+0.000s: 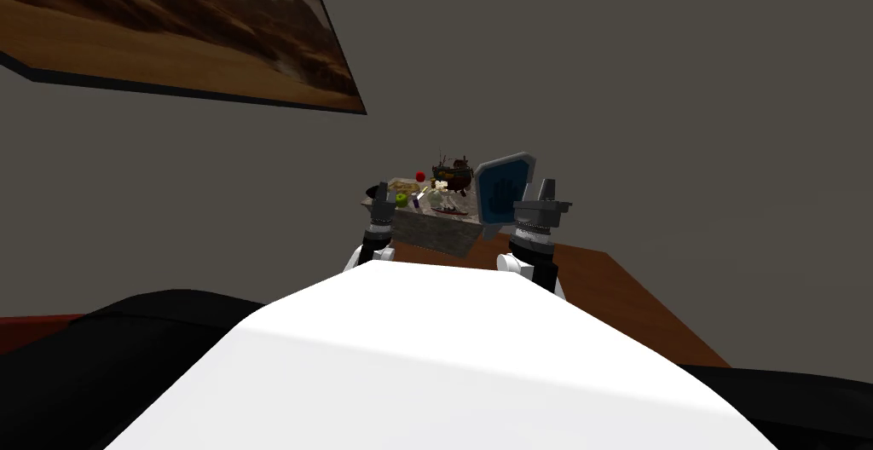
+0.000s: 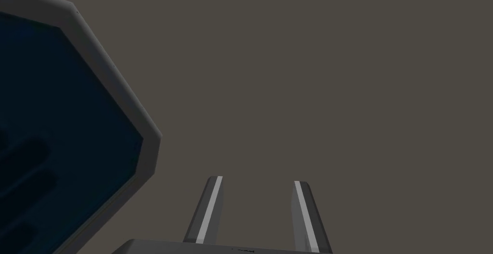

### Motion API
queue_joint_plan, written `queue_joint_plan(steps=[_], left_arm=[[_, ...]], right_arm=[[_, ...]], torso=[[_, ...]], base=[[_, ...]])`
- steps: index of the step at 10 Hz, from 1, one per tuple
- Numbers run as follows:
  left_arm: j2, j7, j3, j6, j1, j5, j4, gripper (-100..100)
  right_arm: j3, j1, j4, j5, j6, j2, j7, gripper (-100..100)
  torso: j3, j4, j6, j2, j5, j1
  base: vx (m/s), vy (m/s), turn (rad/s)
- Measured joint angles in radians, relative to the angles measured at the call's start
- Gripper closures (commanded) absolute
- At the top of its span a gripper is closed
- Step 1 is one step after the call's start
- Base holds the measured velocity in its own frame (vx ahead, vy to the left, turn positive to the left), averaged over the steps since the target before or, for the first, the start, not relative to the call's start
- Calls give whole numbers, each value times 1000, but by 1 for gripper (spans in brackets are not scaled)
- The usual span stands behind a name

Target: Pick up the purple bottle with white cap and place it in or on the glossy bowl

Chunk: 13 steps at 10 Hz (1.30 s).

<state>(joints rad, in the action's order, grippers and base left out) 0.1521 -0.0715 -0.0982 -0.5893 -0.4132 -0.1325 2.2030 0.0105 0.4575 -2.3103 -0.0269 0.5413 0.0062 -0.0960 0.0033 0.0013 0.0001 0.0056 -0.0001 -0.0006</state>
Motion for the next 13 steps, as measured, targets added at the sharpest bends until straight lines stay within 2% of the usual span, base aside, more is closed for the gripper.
queue_joint_plan(steps=[3, 5, 6, 8, 9, 10, 13], left_arm=[[41, -59, -18, 9, 36, -34, -88, -100], [68, -100, -24, 34, 79, -60, -149, -100], [70, -130, -37, 44, 99, -82, -184, -100], [90, -181, -44, 45, 121, -116, -257, -100], [100, -205, -48, 60, 137, -135, -282, -100], [116, -226, -45, 69, 143, -151, -304, -100], [128, -279, -45, 70, 175, -191, -394, -100]], right_arm=[[0, 0, 0, 0, 0, 0, 0, 0], [0, 0, 0, 0, 0, 0, 0, 0], [0, 0, 0, 0, 0, 0, 0, 0], [0, 0, 0, 0, 0, 0, 0, 0], [0, 0, 0, 0, 0, 0, 0, 0], [0, 0, 0, 0, 0, 0, 0, 0], [0, 0, 0, 0, 0, 0, 0, 0]], torso=[[0, 0, 0, 0, 0, 0], [-1, 0, 0, -2, 0, 0], [-2, -1, 0, -3, 0, 0], [-3, -1, 0, -5, 0, 1], [-3, -1, 0, -5, 0, 1], [-3, -1, 0, -6, 0, 1], [-4, -2, 0, -8, 0, 1]], base=[[-79, -9, 40], [-46, -8, 21], [-31, -2, 10], [-13, 5, 0], [7, 5, -14], [11, 4, -3], [26, 7, -27]])
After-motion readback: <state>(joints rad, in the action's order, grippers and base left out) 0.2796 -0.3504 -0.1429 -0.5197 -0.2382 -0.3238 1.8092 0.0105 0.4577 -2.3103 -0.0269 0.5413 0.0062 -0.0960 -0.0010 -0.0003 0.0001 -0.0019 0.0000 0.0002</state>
